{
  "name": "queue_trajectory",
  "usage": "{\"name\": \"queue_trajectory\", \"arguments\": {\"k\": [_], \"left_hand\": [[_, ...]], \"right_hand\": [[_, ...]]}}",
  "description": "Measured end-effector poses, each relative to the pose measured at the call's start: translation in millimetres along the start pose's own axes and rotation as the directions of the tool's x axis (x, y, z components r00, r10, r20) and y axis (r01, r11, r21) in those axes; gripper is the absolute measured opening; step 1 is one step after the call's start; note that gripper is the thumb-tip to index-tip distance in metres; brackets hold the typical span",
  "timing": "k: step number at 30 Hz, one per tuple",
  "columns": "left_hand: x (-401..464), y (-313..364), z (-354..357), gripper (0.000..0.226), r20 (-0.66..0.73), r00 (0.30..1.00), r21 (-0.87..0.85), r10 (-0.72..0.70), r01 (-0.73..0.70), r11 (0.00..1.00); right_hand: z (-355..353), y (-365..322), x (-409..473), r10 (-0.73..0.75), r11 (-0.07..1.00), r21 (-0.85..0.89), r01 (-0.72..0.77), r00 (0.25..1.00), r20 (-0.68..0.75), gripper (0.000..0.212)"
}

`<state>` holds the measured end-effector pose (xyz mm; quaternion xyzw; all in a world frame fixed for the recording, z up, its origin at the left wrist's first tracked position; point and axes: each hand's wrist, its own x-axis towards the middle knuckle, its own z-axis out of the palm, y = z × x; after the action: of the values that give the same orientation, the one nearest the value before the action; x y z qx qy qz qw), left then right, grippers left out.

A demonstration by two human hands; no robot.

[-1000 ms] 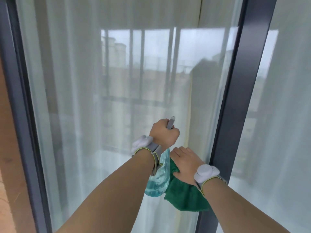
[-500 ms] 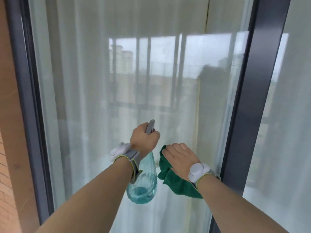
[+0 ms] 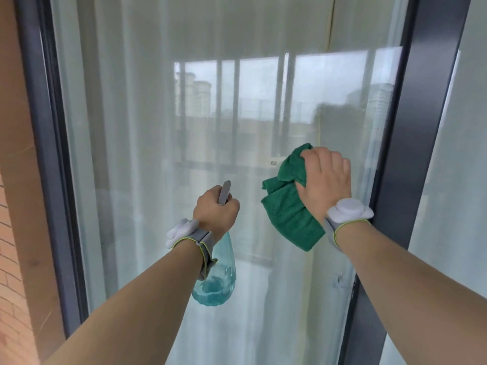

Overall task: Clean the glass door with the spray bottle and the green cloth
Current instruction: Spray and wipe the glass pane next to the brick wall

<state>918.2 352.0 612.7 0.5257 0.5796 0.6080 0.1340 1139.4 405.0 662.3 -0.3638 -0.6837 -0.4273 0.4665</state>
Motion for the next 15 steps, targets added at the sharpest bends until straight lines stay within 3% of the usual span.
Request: {"name": "queue_trajectory", "arguments": {"k": [6, 10, 15], "left_hand": [[-9.6, -5.0, 6.8, 0.019, 0.091, 0.996, 0.014, 0.009, -0.010, 1.000], [-9.2, -9.0, -0.6, 0.019, 0.101, 0.995, 0.026, 0.017, -0.020, 0.999], [-6.0, -1.1, -6.7, 0.020, 0.075, 0.997, 0.046, 0.036, -0.040, 0.998]], "right_hand": [[2.2, 1.8, -56.9, 0.157, 0.987, -0.023, -0.158, 0.987, -0.039, 0.061], [-2.0, -4.4, -81.6, 0.108, 0.991, -0.083, -0.104, 0.993, 0.048, 0.064], [4.0, -42.8, -42.8, 0.054, 0.998, -0.044, -0.046, 0.976, 0.211, 0.052]]}}
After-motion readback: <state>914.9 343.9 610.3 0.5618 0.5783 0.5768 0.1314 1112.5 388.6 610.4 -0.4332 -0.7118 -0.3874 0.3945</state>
